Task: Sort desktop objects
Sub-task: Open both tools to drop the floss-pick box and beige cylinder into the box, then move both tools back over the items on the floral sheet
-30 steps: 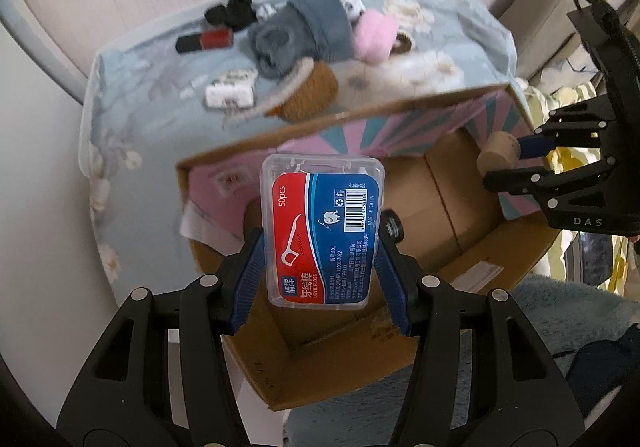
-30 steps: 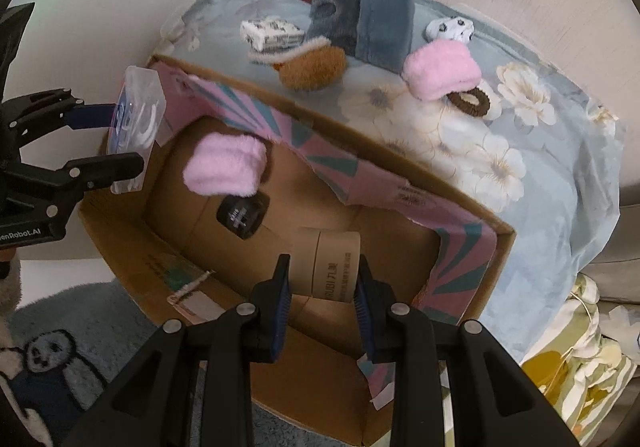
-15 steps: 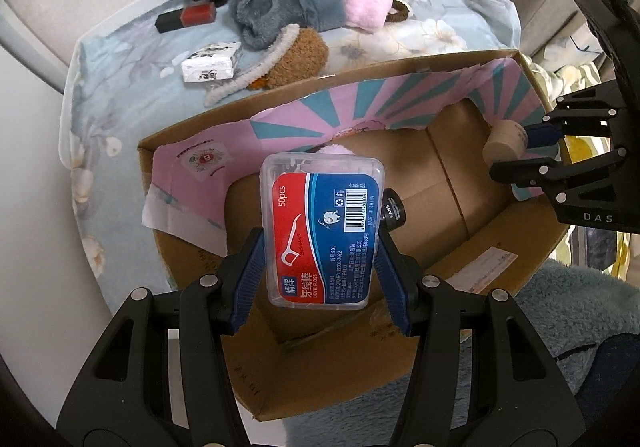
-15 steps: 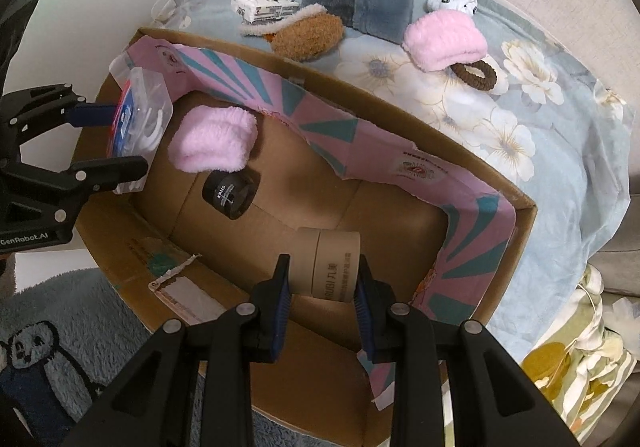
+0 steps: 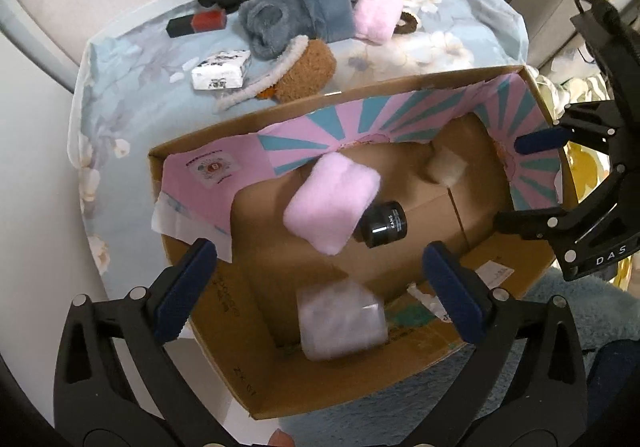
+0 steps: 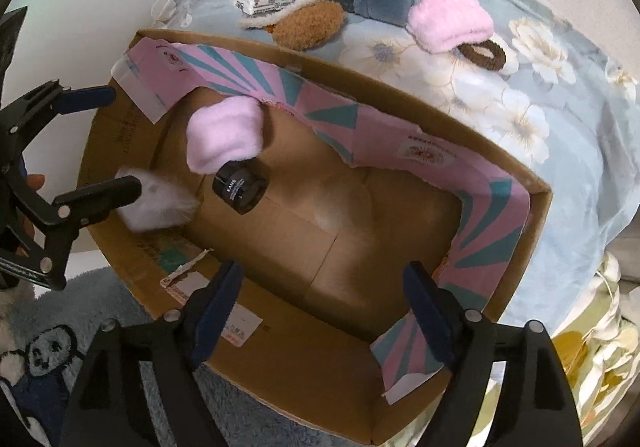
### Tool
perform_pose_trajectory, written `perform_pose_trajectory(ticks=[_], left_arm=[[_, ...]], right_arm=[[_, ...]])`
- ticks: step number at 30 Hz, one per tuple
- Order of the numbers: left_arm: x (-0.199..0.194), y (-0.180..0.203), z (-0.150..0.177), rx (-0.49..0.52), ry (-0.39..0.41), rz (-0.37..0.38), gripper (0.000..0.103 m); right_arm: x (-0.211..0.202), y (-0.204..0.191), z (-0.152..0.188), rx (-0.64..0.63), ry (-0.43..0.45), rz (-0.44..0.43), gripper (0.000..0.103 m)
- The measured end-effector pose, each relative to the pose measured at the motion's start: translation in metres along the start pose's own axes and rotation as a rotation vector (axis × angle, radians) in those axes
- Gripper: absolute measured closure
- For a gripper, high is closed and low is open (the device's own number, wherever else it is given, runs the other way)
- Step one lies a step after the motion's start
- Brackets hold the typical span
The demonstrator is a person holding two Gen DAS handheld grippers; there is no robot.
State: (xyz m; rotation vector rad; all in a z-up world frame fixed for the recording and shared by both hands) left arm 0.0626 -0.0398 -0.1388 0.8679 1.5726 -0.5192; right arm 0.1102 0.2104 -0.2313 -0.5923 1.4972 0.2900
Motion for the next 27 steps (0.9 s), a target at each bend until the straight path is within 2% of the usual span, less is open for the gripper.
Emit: perform_pose_trajectory(ticks=[3, 6, 7, 8, 9, 13, 18, 22, 27], left_arm=[[-0.005, -0.001, 0.000, 0.007, 0.007, -0.008, 0.000], [-0.007, 0.001, 0.003, 0.012, 0.010, -0.007, 0.000], [-0.007, 0.002, 0.003, 0.014, 0.010, -0.011, 0.000], [-0.006, 0.004, 0.003, 0.016, 0.017, -0.017, 0.000], [-0.007, 0.004, 0.004, 0.018, 0.023, -0.018, 0.000], [-0.011, 0.005, 0.002, 0.024, 0.029, -0.007, 0.000], [-0.014, 0.000, -0.001, 0.023, 0.032, -0.048, 0.000], [-0.018, -0.006, -0.004, 0.011, 0.042, -0.040, 0.000], [-0.019, -0.015, -0.010, -0.002, 0.027, -0.067, 0.000]], right_arm=[[-0.001, 0.000, 0.000, -0.011, 0.009, 0.017, 0.019], [-0.002, -0.001, 0.002, -0.006, 0.014, -0.002, 0.019], [-0.002, 0.001, 0.005, -0.006, 0.013, -0.008, 0.015], [-0.001, 0.001, 0.005, -0.007, 0.011, -0.012, 0.002], [-0.001, 0.000, 0.006, -0.012, 0.010, -0.012, 0.000], [-0.001, -0.002, 0.000, -0.028, 0.015, -0.005, 0.000], [-0.004, -0.008, -0.003, -0.053, 0.032, 0.003, 0.000], [-0.003, -0.013, -0.006, -0.081, 0.001, 0.023, 0.000], [-0.014, -0.006, -0.013, -0.050, 0.002, 0.016, 0.000]])
Point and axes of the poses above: each gripper's, at about its wrist camera, not at the fingertips, and x roughly the way its jaws point, y to its right, z to its underside, the point moved 2 cm from there along x, roughly the way its jaws point, and after that the axes turned 7 degrees about -x, right-handed, at the moved point
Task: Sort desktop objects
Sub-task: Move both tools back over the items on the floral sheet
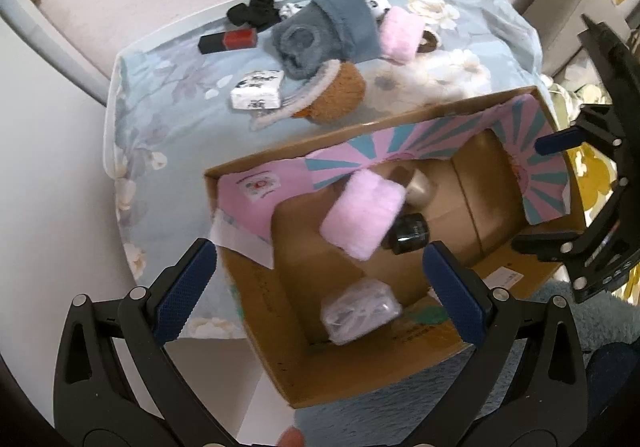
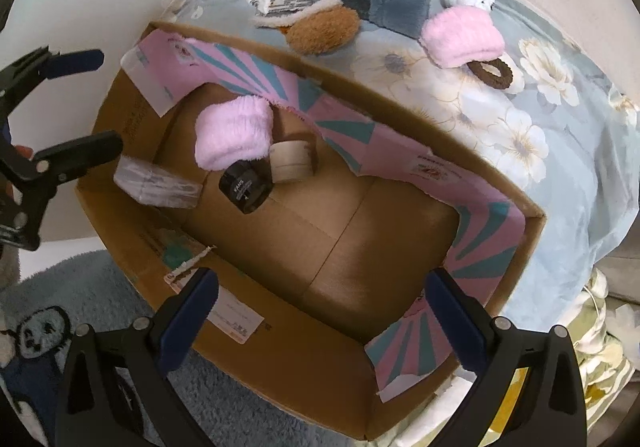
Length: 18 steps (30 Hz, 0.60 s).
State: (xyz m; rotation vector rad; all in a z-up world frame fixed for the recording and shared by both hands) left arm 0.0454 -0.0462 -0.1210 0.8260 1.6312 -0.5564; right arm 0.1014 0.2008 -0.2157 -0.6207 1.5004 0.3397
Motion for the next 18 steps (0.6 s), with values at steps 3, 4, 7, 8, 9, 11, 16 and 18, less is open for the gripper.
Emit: perform_pose_trajectory(ticks=[3, 4, 7, 8, 9, 11, 16, 18], left_arm=[[-0.003, -0.007, -0.007, -0.006, 0.000, 0.006, 0.000], [-0.006, -0.009, -0.009, -0.002, 0.005, 0.007, 0.000], [-0.015, -0.017, -0.019, 0.005, 0.036, 0.000, 0.000], [-0.019, -0.021, -0.024, 0.003, 0.048, 0.003, 0.000], [-0.021, -0.024, -0.028, -0.001, 0.057, 0.009, 0.000], [-0.023, -0.032, -0.038, -0.005, 0.072, 0.019, 0.000], [-0.021, -0.050, -0.061, -0.013, 0.096, 0.029, 0.000], [-0.019, -0.057, -0.074, -0.015, 0.111, 0.034, 0.000]], right_arm=[[-0.022, 0.000, -0.005, 0.013, 0.059, 0.001, 0.000], [-0.031, 0.002, -0.005, 0.020, 0.080, 0.009, 0.000], [-0.050, 0.006, -0.010, 0.058, 0.135, 0.057, 0.000], [-0.055, 0.011, -0.011, 0.071, 0.152, 0.074, 0.000], [-0.061, 0.015, -0.013, 0.082, 0.169, 0.084, 0.000], [-0.067, 0.027, -0.018, 0.108, 0.188, 0.082, 0.000], [-0.064, 0.059, -0.031, 0.207, 0.173, 0.119, 0.000], [-0.062, 0.070, -0.038, 0.228, 0.164, 0.129, 0.000]])
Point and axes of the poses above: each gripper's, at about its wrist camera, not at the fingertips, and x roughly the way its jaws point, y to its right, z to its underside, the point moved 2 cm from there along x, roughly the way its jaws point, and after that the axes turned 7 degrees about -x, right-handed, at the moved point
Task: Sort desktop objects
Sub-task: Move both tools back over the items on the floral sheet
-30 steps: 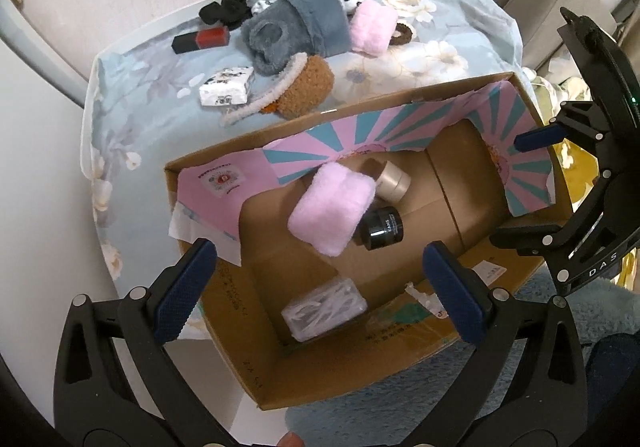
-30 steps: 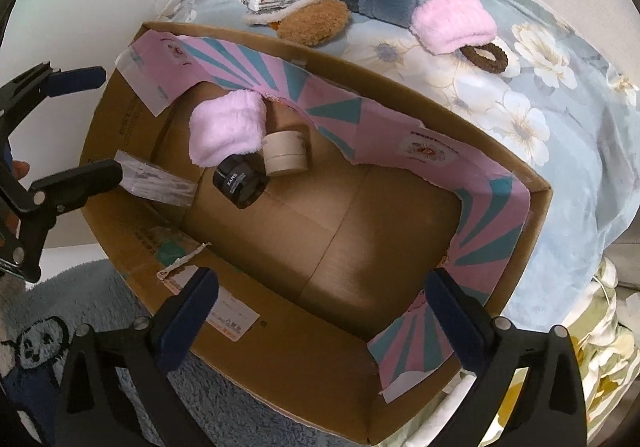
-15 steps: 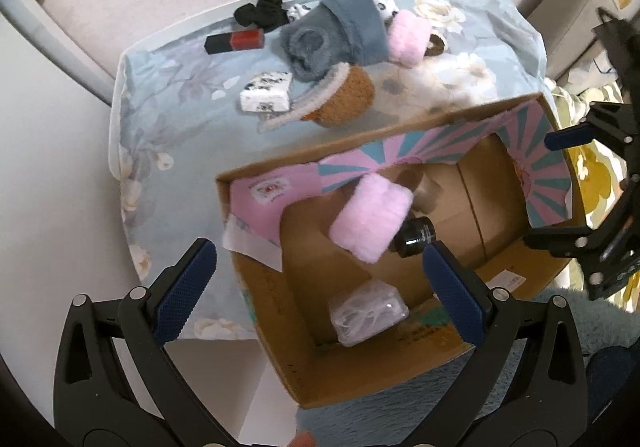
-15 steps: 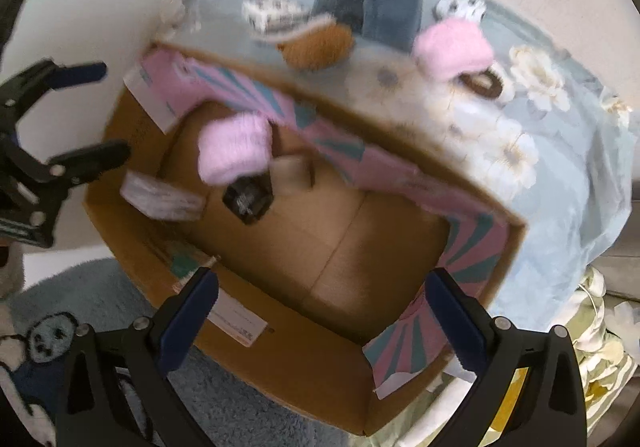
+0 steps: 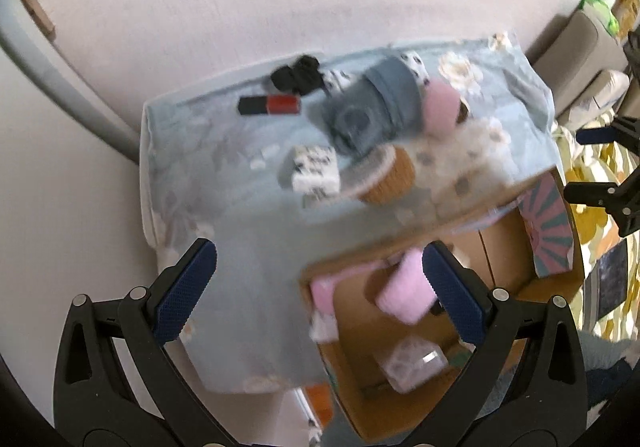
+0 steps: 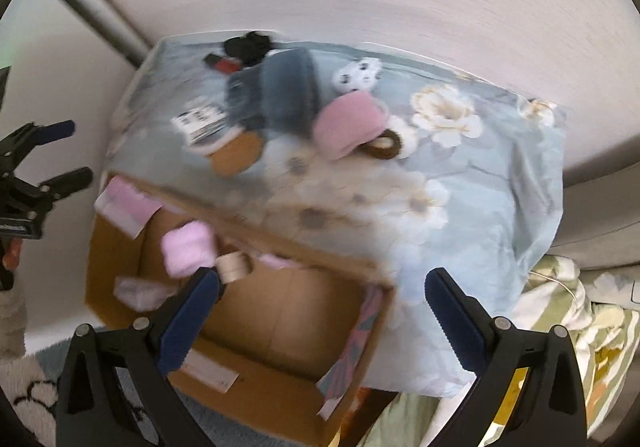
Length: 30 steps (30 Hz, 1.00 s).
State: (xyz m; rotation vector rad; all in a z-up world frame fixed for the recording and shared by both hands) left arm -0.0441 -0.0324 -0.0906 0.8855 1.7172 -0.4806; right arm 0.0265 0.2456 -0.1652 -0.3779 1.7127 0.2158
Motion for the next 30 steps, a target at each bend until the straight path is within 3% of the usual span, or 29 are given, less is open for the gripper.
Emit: perform_pose_trajectory(ticks=[7, 14, 20, 30], left_arm=[[0.035, -0.021, -0.049, 0.010, 0.021, -0.012, 0.000], [0.099, -0.035, -0.093, 0.040, -0.014, -0.020, 0.000], [0.152, -0.041, -0.110, 0.032, -0.064, -0.024, 0.000], [0.187, -0.046, -0.122, -0.015, -0.065, -0.017, 0.000]], right_arm=[[0.021, 0.022, -0.031, 0.056, -0.003, 0.020, 0.000], [0.054, 0.035, -0.061, 0.111, -0.005, -0.006, 0.000], [0.084, 0.039, -0.083, 0.098, -0.021, -0.003, 0.001], [0.108, 0.033, -0.098, 0.009, -0.040, 0.028, 0.001]])
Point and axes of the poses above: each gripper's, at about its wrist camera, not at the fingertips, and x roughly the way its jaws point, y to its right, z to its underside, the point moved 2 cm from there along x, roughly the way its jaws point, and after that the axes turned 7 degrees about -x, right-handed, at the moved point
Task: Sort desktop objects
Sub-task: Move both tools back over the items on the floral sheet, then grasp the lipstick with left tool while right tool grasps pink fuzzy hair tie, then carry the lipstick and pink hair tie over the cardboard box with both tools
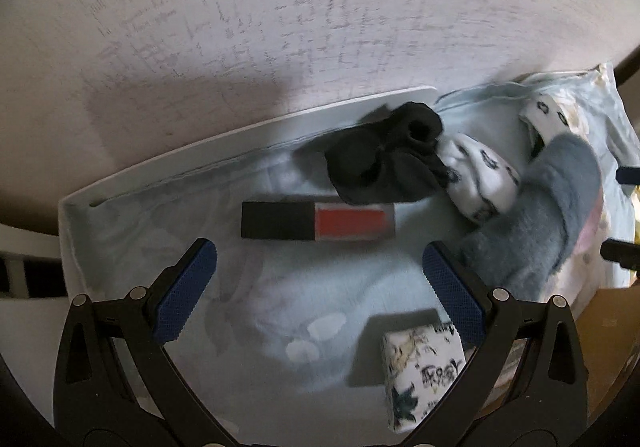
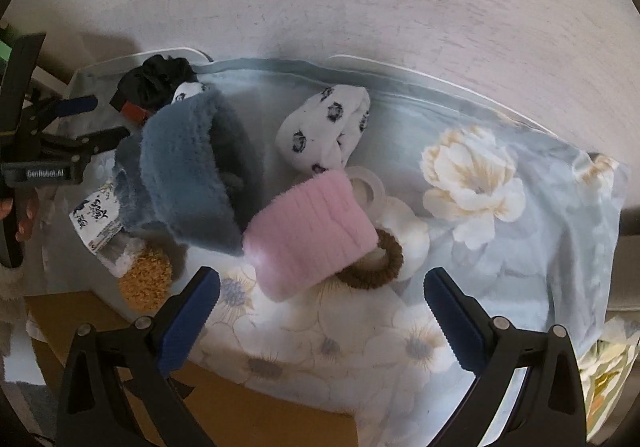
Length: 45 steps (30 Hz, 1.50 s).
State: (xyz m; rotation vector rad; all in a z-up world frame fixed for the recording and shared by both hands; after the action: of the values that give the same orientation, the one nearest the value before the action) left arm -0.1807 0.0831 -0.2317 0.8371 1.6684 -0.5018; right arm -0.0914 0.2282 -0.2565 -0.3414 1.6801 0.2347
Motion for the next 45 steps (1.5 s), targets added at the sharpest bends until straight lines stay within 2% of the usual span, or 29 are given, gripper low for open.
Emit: perform_pose_trajectory(ticks=[7, 9, 12, 14, 15, 17, 18, 22, 26, 37, 45], left_arm=[[0.013, -0.003, -0.005, -0.018, -0.007, 0.009, 0.000], [0.014, -0.004, -0.007, -0.025, -0.008, 0.022, 0.000], [0.016, -0.004, -0.008, -0.031, -0.007, 0.032, 0.001], [0.018, -0.004, -0.008, -0.031, -0.007, 0.025, 0.004], [0.019, -0.004, -0.008, -0.032, -0.008, 0.025, 0.006], [0.022, -0.005, -0.007, -0.036, -0.016, 0.036, 0.017], [0.023, -0.005, -0.007, -0.039, -0.023, 0.054, 0.020], [0.024, -0.005, -0.002, -0.038, -0.013, 0.062, 0.020], [0.024, -0.005, 0.002, -0.047, -0.017, 0.065, 0.020], [0.005, 0.000, 0.021, -0.025, -0.005, 0.054, 0.020], [-0.042, 0.014, 0.043, -0.005, 0.020, 0.079, 0.020]], right_arm=[[0.007, -0.002, -0.005, -0.049, -0.010, 0.010, 0.005], [0.009, -0.001, -0.007, -0.057, -0.012, 0.019, 0.009], [0.012, -0.001, -0.009, -0.061, -0.017, 0.014, 0.018], [0.015, -0.002, -0.010, -0.067, -0.027, 0.009, 0.030], [0.017, -0.004, -0.010, -0.074, -0.032, 0.005, 0.034], [0.019, -0.007, -0.009, -0.082, -0.039, -0.011, 0.045], [0.019, -0.008, -0.009, -0.084, -0.038, -0.007, 0.046], [0.016, -0.008, -0.008, -0.076, -0.032, -0.022, 0.062], [0.011, -0.007, -0.006, -0.080, -0.028, -0.022, 0.072], [-0.020, 0.000, 0.008, -0.014, 0.013, -0.060, 0.080], [-0.062, -0.006, 0.015, -0.048, 0.061, -0.062, 0.080]])
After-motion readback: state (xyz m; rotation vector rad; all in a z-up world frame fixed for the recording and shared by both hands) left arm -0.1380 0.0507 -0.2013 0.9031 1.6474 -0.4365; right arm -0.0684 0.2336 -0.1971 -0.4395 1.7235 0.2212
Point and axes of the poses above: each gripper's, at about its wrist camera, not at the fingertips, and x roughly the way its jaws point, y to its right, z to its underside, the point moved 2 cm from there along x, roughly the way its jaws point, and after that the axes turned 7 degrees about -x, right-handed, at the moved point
